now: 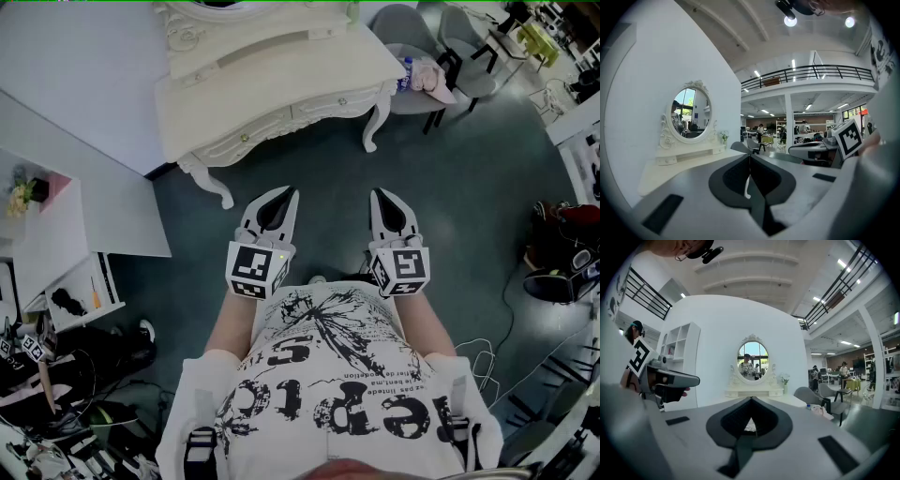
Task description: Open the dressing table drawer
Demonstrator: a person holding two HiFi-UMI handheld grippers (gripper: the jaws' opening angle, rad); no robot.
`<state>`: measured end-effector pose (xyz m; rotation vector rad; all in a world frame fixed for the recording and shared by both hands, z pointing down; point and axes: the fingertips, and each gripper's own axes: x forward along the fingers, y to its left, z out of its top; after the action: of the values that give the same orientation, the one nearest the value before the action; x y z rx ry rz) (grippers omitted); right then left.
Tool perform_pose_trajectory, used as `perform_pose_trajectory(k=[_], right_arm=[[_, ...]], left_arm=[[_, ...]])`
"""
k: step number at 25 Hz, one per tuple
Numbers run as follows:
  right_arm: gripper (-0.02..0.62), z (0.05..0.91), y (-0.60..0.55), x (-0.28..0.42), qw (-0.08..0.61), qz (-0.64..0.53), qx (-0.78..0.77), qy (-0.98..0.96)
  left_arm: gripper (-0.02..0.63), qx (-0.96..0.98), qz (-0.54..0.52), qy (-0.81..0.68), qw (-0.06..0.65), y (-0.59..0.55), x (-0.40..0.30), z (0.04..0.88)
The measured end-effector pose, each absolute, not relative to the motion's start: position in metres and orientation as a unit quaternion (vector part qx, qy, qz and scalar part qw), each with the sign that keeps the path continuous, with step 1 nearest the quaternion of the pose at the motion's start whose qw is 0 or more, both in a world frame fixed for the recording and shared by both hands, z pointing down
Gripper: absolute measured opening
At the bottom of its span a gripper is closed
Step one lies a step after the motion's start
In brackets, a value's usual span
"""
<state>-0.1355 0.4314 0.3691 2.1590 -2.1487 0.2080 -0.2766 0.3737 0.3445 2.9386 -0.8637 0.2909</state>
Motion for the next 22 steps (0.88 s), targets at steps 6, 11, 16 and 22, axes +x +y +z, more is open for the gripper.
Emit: perform_pose_trajectory(k=[6, 11, 16, 22], right_arm=[[0.017, 0.372, 0.429, -0.138, 0.045, 0.067, 0.709, -0.701], [0.017, 0.373, 0.428, -0.139, 0.045, 0.070, 0.712, -0.697], [0.017, 0.378, 0.422, -0.133, 0.040, 0.084, 0.727, -0.680], [0.017, 0.387, 0.412, -0.131, 0.052, 0.090, 0.721, -0.685]], left_arm=[[0.020, 0.956, 0.090, -0.278, 0.033, 0.372, -0.277, 0.346], [0.020, 0.957, 0.088, -0.275, 0.034, 0.371, -0.278, 0.346], [0.020, 0.957, 0.089, -0.272, 0.039, 0.365, -0.280, 0.348], [0.019, 0.957, 0.094, -0.270, 0.054, 0.355, -0.273, 0.361]])
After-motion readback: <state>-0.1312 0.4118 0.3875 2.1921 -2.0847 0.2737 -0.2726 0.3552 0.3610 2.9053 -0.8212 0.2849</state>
